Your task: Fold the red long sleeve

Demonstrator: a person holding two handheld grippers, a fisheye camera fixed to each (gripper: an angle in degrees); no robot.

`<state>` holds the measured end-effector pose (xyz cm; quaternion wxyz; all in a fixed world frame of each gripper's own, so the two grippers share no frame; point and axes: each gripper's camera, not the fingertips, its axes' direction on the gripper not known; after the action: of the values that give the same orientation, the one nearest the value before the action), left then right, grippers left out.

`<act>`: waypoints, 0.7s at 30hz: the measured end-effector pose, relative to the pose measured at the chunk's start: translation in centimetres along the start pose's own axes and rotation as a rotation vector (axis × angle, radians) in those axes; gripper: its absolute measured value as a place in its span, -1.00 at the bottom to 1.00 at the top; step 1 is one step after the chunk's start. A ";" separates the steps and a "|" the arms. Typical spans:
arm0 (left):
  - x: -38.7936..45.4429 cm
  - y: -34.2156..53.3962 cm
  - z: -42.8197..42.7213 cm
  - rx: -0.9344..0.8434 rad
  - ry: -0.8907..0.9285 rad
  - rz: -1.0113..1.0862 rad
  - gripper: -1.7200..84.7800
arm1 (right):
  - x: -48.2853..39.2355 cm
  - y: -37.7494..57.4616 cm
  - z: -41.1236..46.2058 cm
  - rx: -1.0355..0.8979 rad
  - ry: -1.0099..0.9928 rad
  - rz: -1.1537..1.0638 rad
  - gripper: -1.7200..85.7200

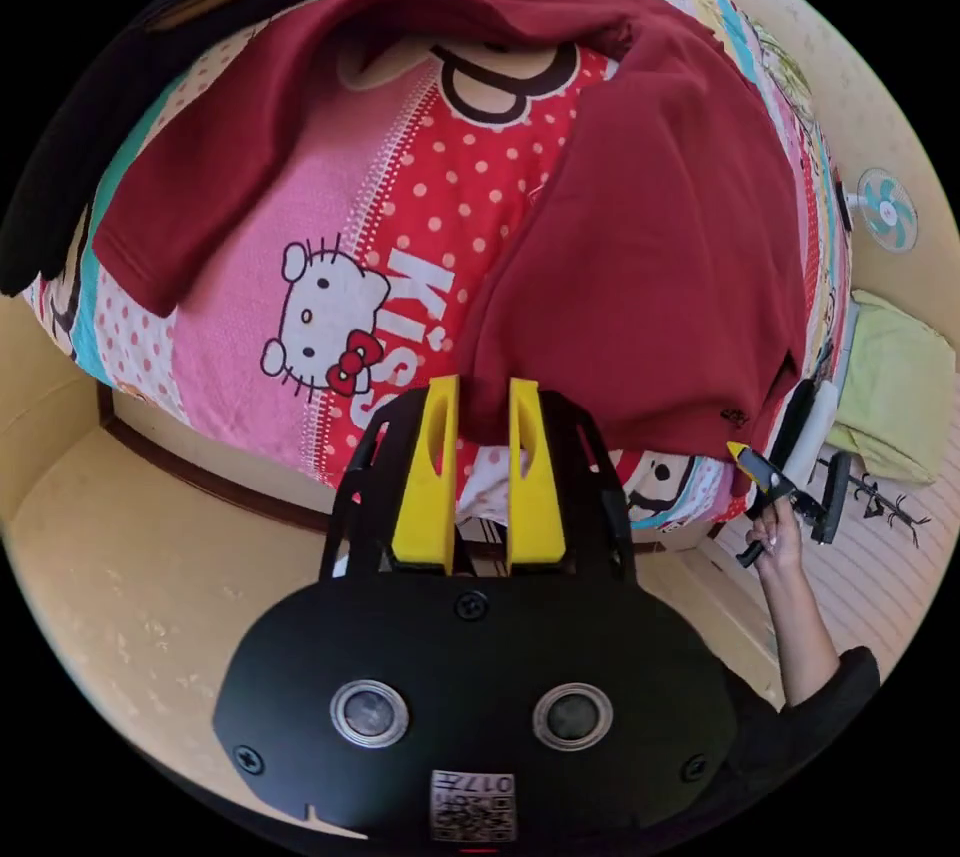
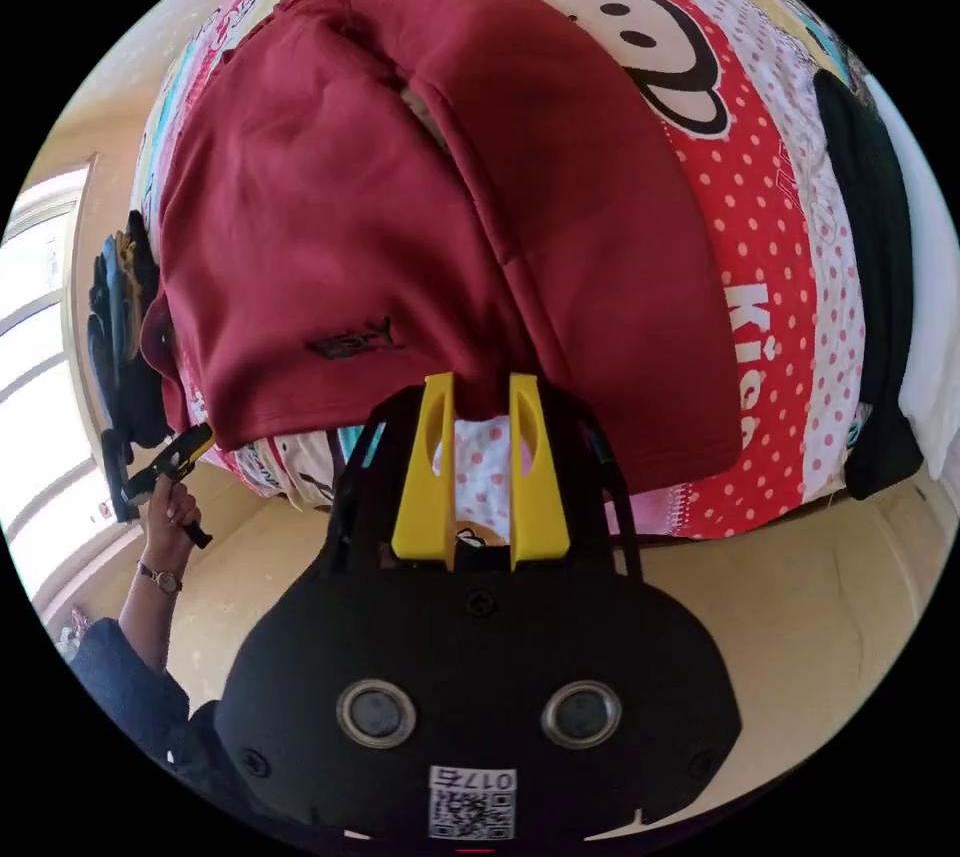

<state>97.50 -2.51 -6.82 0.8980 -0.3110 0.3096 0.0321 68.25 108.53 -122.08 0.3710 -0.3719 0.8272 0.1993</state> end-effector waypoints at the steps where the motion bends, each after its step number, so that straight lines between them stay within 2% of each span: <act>1: 0.2 -0.2 -0.2 -0.031 0.005 0.027 -0.86 | -0.7 -1.3 -0.8 -0.075 0.045 -0.066 -0.86; 3: 0.6 -0.2 -1.7 -0.165 0.056 0.141 -0.89 | -1.6 -2.7 -3.1 -0.197 0.079 -0.180 -0.87; 4: 0.5 0.1 -2.5 -0.176 0.078 0.175 -0.90 | -1.9 -2.6 -5.8 -0.214 0.070 -0.255 -0.87; 8: -1.4 5.3 -9.6 -0.014 0.176 0.344 -0.91 | -0.6 0.7 -13.7 -0.234 0.038 -0.389 -0.88; 10: -2.7 7.5 -10.1 -0.037 0.188 0.295 -0.91 | 1.5 3.2 -16.0 -0.276 0.084 -0.425 -0.87; 12: -3.7 10.0 -8.8 -0.058 0.147 0.192 -0.89 | 3.5 3.7 -15.9 -0.335 0.038 -0.401 -0.85; 13: -4.0 10.5 -8.2 -0.064 0.127 0.141 -0.88 | 5.2 3.4 -15.3 -0.384 -0.035 -0.339 -0.84; 15: -5.9 12.0 -6.3 -0.110 0.084 -0.113 -0.86 | 8.5 2.3 -15.6 -0.380 -0.179 -0.190 -0.79; 17: -7.3 13.5 -6.5 -0.060 0.166 -0.269 -0.85 | 12.5 1.3 -17.7 -0.252 -0.345 0.023 -0.73; 18: -7.8 14.3 -7.0 -0.017 0.230 -0.341 -0.85 | 15.6 1.0 -18.9 -0.152 -0.497 0.199 -0.70; 21: -7.2 15.2 -8.3 0.006 0.258 -0.376 -0.85 | 22.5 1.8 -18.1 0.021 -0.876 0.678 -0.67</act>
<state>83.44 5.91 -15.91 0.8419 -0.3623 0.3587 -0.1767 48.39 88.20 -127.41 0.5994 0.0365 0.6708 0.4353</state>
